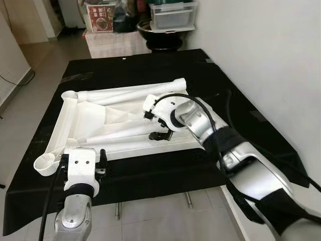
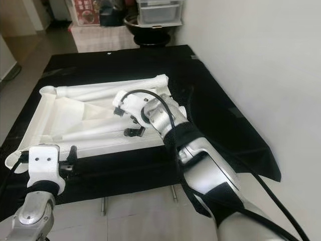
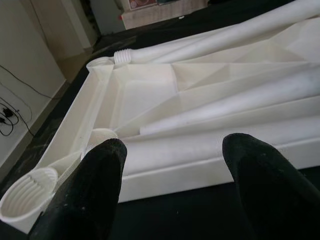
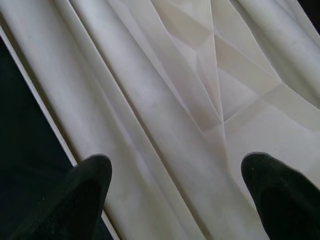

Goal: Building children table

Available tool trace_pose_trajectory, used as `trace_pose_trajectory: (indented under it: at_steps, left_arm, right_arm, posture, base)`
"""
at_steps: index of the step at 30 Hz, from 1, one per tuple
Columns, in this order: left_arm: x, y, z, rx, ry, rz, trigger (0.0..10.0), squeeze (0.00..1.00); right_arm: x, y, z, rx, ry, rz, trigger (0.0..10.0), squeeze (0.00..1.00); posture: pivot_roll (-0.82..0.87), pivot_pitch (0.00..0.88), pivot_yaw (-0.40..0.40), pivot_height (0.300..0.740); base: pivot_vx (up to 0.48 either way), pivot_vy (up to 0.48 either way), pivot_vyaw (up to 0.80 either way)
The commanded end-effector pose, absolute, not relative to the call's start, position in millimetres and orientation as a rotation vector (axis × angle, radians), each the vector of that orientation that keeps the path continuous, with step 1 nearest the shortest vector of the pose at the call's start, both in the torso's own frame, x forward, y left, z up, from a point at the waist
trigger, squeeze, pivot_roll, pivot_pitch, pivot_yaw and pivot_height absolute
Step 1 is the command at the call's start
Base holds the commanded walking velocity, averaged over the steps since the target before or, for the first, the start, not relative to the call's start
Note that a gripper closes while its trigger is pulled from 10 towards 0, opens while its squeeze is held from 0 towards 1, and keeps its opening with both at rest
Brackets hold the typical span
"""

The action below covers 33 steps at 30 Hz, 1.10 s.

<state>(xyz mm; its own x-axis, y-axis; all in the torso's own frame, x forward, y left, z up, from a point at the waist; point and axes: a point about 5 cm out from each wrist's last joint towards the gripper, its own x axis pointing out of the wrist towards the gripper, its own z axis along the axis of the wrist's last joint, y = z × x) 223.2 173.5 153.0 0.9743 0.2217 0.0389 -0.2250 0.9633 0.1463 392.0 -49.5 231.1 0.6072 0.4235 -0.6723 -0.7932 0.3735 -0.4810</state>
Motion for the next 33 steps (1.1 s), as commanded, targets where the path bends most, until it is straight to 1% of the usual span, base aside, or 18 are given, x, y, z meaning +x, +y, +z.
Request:
trace_pose_trajectory:
  at_steps: [1, 5, 6, 7, 8, 10, 13, 14, 20, 22, 23, 26, 31, 33]
  left_arm:
    - [220.7, 173.8, 152.6, 0.146, -0.009, 0.237, 10.0, 0.00]
    - [216.7, 165.9, 146.3, 0.113, 0.025, 0.213, 10.0, 0.00]
    - [215.2, 161.7, 143.8, 0.100, 0.038, 0.197, 10.0, 0.00]
    - [213.3, 158.0, 142.9, 0.093, 0.046, 0.184, 10.0, 0.00]
    - [213.3, 158.0, 142.9, 0.093, 0.046, 0.184, 10.0, 0.00]
    - [209.5, 152.4, 141.9, 0.085, 0.056, 0.168, 10.0, 0.00]
    - [205.5, 148.7, 141.2, 0.090, 0.065, 0.158, 10.0, 0.00]
    - [203.8, 149.4, 141.5, 0.092, 0.068, 0.163, 10.0, 0.00]
    - [200.4, 153.8, 143.4, 0.094, 0.076, 0.184, 10.0, 0.00]
    - [198.9, 154.7, 144.1, 0.095, 0.078, 0.189, 10.0, 0.00]
    - [196.1, 154.8, 144.9, 0.092, 0.084, 0.196, 10.0, 0.00]
    - [193.3, 152.4, 145.0, 0.085, 0.091, 0.201, 10.0, 0.00]
    - [192.3, 151.2, 145.3, 0.083, 0.094, 0.201, 10.0, 0.00]
    - [190.5, 147.8, 144.7, 0.076, 0.101, 0.196, 10.0, 0.00]
  right_arm:
    - [392.8, -47.5, 231.2, -0.915, 0.492, 0.823, 10.0, 0.00]
    - [392.2, -44.0, 227.2, -0.910, 0.556, 0.855, 10.0, 0.00]
    - [392.6, -39.9, 225.9, -0.862, 0.563, 0.853, 10.0, 0.00]
    - [394.4, -37.8, 227.0, -0.816, 0.549, 0.822, 10.0, 0.00]
    - [394.4, -37.8, 227.0, -0.816, 0.549, 0.822, 10.0, 0.00]
    - [396.5, -35.5, 228.7, -0.755, 0.534, 0.779, 10.0, 0.00]
    - [397.8, -34.1, 230.4, -0.732, 0.518, 0.760, 10.0, 0.00]
    - [398.3, -33.4, 232.0, -0.728, 0.510, 0.756, 10.0, 0.00]
    - [398.9, -32.7, 234.8, -0.763, 0.510, 0.771, 10.0, 0.00]
    - [398.9, -33.7, 233.7, -0.797, 0.521, 0.779, 10.0, 0.00]
    - [399.7, -38.3, 230.8, -0.856, 0.546, 0.769, 10.0, 0.00]
    - [402.1, -43.6, 233.6, -0.849, 0.546, 0.730, 10.0, 0.00]
    - [402.9, -44.9, 234.5, -0.848, 0.542, 0.721, 10.0, 0.00]
    - [402.7, -48.3, 232.5, -0.889, 0.564, 0.733, 10.0, 0.00]
  posture:
    - [0.06, 0.098, -0.009, 0.740]
    - [0.05, 0.115, -0.018, 0.740]
    - [0.05, 0.115, -0.018, 0.740]
    - [0.05, 0.127, -0.022, 0.740]
    - [0.05, 0.127, -0.022, 0.740]
    - [0.06, 0.141, -0.025, 0.740]
    - [0.06, 0.149, -0.027, 0.740]
    - [0.06, 0.164, -0.031, 0.740]
    - [0.06, 0.188, -0.034, 0.740]
    - [0.06, 0.197, -0.037, 0.740]
    - [0.06, 0.207, -0.041, 0.740]
    - [0.06, 0.208, -0.046, 0.740]
    - [0.06, 0.209, -0.048, 0.740]
    - [0.05, 0.212, -0.053, 0.740]
  base:
    - [0.000, 0.000, 0.00]
    - [0.000, 0.000, 0.00]
    - [0.000, 0.000, 0.00]
    - [0.000, 0.000, 0.00]
    - [0.000, 0.000, 0.00]
    - [0.000, 0.000, 0.00]
    - [0.000, 0.000, 0.00]
    - [0.000, 0.000, 0.00]
    - [0.000, 0.000, 0.00]
    - [0.000, 0.000, 0.00]
    - [0.000, 0.000, 0.00]
    - [0.000, 0.000, 0.00]
    - [0.000, 0.000, 0.00]
    - [0.000, 0.000, 0.00]
